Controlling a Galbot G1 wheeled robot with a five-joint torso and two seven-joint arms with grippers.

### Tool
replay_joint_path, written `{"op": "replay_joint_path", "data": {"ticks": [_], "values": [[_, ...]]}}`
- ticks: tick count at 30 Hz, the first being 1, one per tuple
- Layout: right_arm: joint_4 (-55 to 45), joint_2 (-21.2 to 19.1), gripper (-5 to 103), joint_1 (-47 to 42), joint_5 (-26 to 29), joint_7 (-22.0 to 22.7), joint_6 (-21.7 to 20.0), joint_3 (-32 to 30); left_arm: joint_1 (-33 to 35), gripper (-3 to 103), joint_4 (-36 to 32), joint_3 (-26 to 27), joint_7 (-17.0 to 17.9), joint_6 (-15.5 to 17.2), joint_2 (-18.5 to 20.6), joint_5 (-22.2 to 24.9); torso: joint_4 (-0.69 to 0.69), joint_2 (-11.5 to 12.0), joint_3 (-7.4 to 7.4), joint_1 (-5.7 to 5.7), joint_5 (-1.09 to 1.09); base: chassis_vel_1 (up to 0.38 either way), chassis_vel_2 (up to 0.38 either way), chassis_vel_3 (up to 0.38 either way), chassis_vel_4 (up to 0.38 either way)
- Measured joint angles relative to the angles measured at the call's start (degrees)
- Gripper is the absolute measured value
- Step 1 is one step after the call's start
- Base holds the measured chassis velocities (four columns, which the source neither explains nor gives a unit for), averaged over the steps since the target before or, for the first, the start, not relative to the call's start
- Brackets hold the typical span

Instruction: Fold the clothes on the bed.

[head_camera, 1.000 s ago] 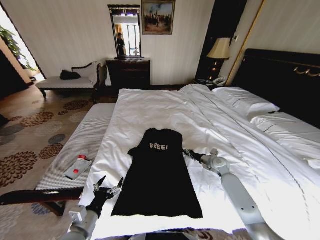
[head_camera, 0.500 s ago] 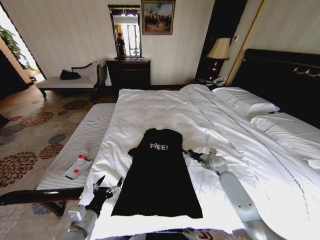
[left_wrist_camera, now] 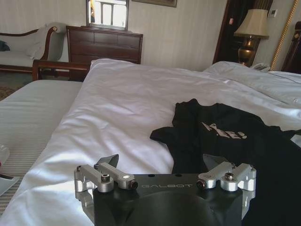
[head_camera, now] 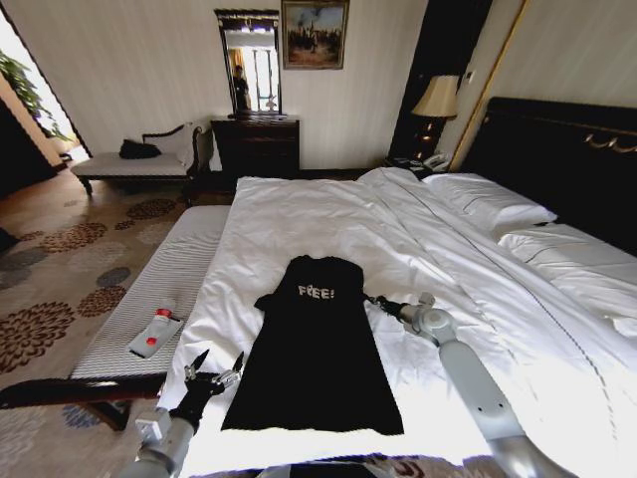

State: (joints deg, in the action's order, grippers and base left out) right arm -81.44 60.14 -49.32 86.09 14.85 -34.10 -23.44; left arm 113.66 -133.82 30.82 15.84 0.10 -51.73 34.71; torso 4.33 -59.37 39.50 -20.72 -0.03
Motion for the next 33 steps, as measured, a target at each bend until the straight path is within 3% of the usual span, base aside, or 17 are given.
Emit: {"op": "replay_joint_path", "data": {"ticks": [8, 21, 33], "values": [[0.5, -1.2, 0, 1.2, -1.2, -0.8, 0.4, 0.5, 0.0, 100, 0.2, -0.3, -0.2, -0.1, 0.0, -0.1, 0.01, 0.0, 0.0, 0.0, 0.01, 0.0, 0.0, 0.0, 0.0], [7.7, -3.6, 0, 10.4, -3.3, -1.4, 1.0, 3.3, -0.2, 100, 0.2, 0.2, -0.2, -0.2, 0.1, 0.2, 0.0, 0.0, 0.0, 0.0, -0.01, 0.0, 0.0, 0.0, 0.0], [14.2, -4.8, 0, 14.4, -8.8, -4.8, 2.5, 5.4, 0.2, 100, 0.0, 1.1, -0.3, -0.2, 0.0, 0.6, 0.01, 0.0, 0.0, 0.0, 0.0, 0.0, 0.0, 0.0, 0.0]]}}
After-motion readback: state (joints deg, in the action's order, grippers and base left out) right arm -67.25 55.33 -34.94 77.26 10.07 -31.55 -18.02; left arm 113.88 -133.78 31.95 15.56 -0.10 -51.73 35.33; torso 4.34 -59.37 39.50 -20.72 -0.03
